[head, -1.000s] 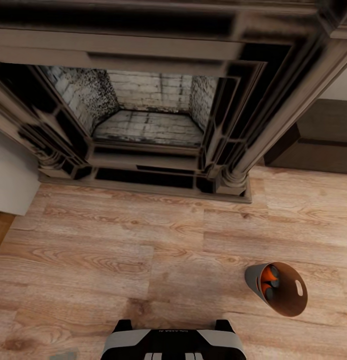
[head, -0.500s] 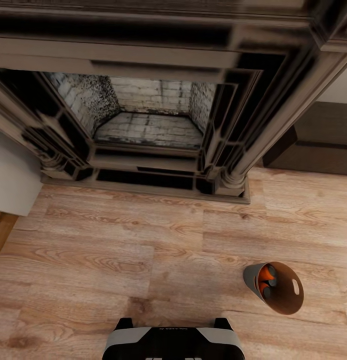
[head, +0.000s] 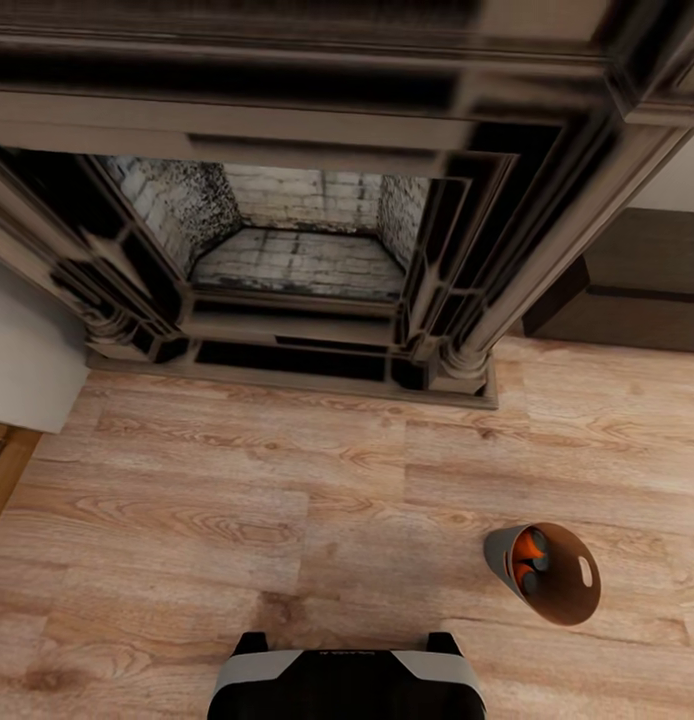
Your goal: Put the three can of soda from the living room inside the tash can in the kitchen.
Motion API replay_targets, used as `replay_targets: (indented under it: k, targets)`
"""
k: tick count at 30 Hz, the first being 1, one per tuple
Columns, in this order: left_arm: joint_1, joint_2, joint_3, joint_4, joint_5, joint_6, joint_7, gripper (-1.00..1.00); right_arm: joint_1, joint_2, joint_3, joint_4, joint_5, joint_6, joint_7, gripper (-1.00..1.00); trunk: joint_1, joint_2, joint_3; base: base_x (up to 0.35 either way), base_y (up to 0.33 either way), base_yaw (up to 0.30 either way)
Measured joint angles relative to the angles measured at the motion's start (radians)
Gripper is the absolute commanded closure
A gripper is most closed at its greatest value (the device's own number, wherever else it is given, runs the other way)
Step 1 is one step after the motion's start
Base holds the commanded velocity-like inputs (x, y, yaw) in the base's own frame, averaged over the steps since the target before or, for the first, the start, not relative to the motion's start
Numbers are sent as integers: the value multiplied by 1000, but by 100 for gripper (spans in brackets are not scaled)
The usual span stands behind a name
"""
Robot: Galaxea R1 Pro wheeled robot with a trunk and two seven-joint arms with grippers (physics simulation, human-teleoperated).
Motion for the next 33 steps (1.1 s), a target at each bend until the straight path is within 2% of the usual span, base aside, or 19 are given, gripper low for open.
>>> replay_targets:
  k: [7, 22, 33]
  targets:
    - [3, 0, 0, 0, -1, 0, 0, -100, 0, 1, 0, 4, -37, -16, 0, -100, -27, 49, 22, 0, 0, 0]
    - [44, 1, 0, 0, -2, -3, -1, -100, 0, 2, 1, 8, -43, -18, 0, -100, -84, 154, 69, 0, 0, 0]
    - [49, -6, -4, 0, -9, 3, -2, -100, -1, -1, 0, 0, -43, -20, 0, -100, -127, 231, 103, 0, 0, 0]
